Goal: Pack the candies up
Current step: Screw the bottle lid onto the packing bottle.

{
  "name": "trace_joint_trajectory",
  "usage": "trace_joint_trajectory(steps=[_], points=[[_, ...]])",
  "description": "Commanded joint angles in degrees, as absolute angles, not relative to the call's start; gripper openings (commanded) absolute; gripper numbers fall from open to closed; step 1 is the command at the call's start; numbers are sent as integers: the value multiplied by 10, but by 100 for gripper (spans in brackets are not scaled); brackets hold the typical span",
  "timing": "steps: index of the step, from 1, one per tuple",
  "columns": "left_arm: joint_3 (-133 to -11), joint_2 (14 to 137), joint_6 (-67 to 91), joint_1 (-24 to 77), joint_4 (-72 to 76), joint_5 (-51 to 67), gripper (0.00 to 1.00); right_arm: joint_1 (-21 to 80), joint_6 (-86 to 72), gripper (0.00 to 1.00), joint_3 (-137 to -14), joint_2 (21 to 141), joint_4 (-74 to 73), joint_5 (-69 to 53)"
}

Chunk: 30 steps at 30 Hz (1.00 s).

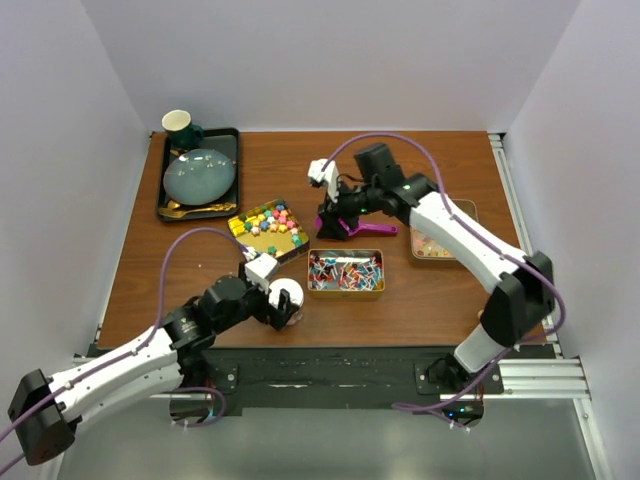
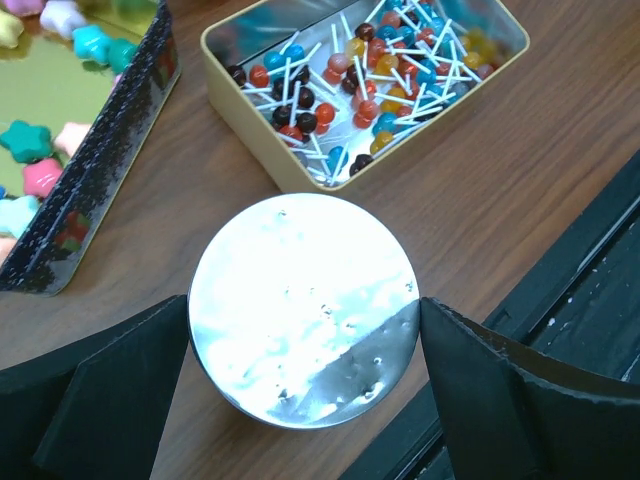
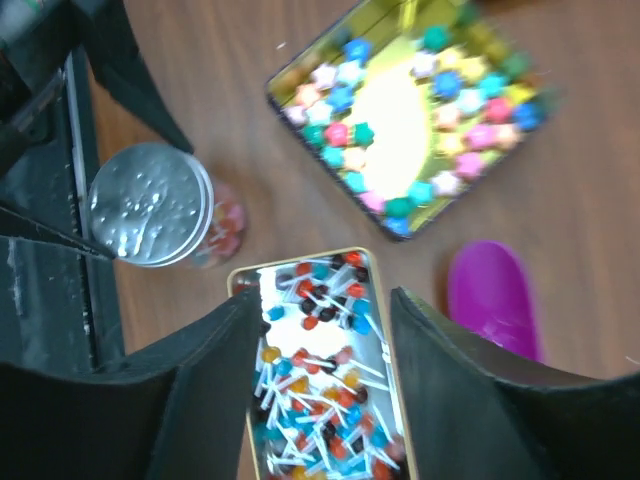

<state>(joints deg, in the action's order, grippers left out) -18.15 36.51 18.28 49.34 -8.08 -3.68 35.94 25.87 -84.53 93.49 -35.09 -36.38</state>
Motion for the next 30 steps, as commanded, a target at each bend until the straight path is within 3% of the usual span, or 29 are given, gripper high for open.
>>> trace_joint_trajectory(steps=[1, 7, 15, 19, 20, 22, 30], points=[[-172, 382, 193, 534, 13, -80, 100, 359, 224, 63, -837, 874, -331, -335], [-135, 483, 153, 585, 138, -153, 100, 351, 209, 65, -808, 850, -321, -324], [-127, 574, 71, 589, 269, -76, 100, 332, 213, 68, -807, 856, -318, -319], [-98, 646, 32, 600, 424, -65, 100, 323, 215, 70, -780, 850, -312, -321], [-90, 663, 26, 604, 452, -65, 100, 321, 210, 75, -776, 850, -310, -319], [-82, 723, 9, 608, 542, -56, 100, 320, 196, 97, -765, 849, -306, -319], [-51, 931, -65, 626, 857, -48, 100, 320, 367, 99, -764, 863, -414, -434]])
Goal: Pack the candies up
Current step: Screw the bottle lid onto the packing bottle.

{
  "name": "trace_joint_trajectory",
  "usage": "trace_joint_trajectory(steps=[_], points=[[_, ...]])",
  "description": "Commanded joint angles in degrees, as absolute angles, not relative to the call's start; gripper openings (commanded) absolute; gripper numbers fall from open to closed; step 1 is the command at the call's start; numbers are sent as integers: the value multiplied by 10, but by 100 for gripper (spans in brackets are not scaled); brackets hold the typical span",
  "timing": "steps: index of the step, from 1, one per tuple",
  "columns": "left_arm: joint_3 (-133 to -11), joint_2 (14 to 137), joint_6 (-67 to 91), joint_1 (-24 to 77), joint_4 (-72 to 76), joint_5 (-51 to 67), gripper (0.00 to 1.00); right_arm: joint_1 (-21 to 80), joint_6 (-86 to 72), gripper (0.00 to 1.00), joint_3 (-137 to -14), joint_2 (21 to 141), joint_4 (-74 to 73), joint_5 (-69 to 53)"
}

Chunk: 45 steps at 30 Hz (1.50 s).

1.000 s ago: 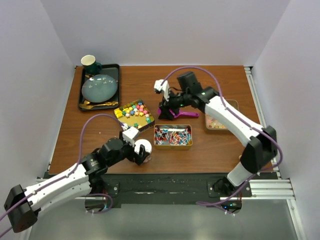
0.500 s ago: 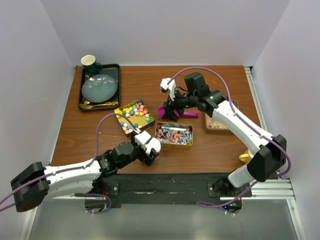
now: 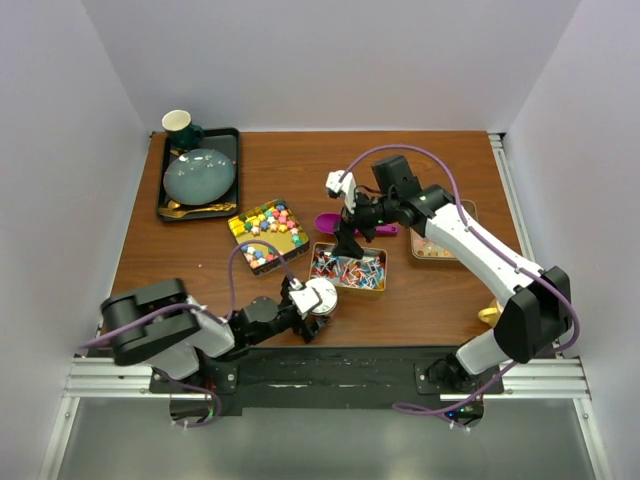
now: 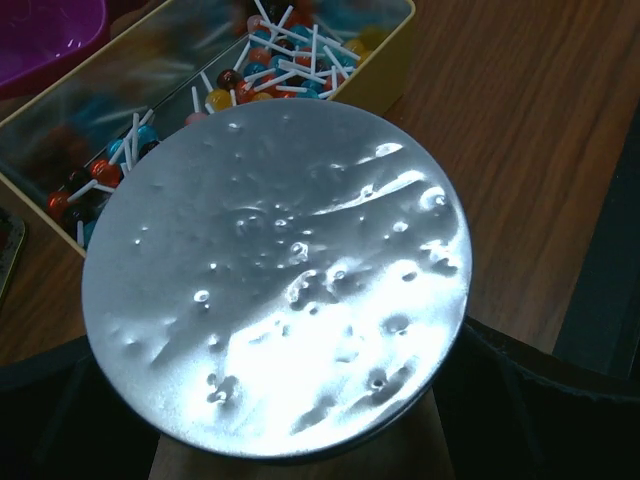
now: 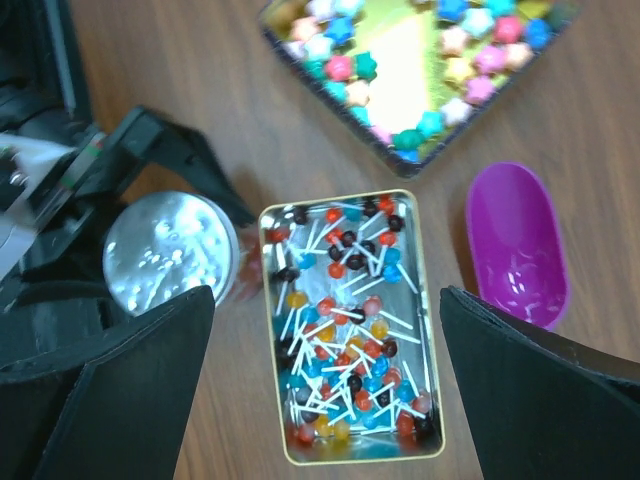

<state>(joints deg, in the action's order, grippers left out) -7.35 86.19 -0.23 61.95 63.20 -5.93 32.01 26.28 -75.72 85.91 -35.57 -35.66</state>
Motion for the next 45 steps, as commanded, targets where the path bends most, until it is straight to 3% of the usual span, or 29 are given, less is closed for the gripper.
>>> trace_joint_trajectory(steps=[1, 7, 16, 27, 45], points=[[-51, 953, -74, 626, 886, -52, 100, 322, 407, 99, -766, 869, -425, -445], [-43, 976, -63, 626, 945, -33, 97, 356, 580, 99, -783, 918, -550, -497], [-54, 982, -57, 626, 906, -25, 69, 421, 697, 99, -810, 986, -616, -488], [-67, 985, -8, 605, 875, -55, 76, 435, 693, 99, -795, 1006, -591, -464], [-83, 1002, 56, 564, 833, -46, 59, 402, 645, 99, -689, 889, -689, -388]])
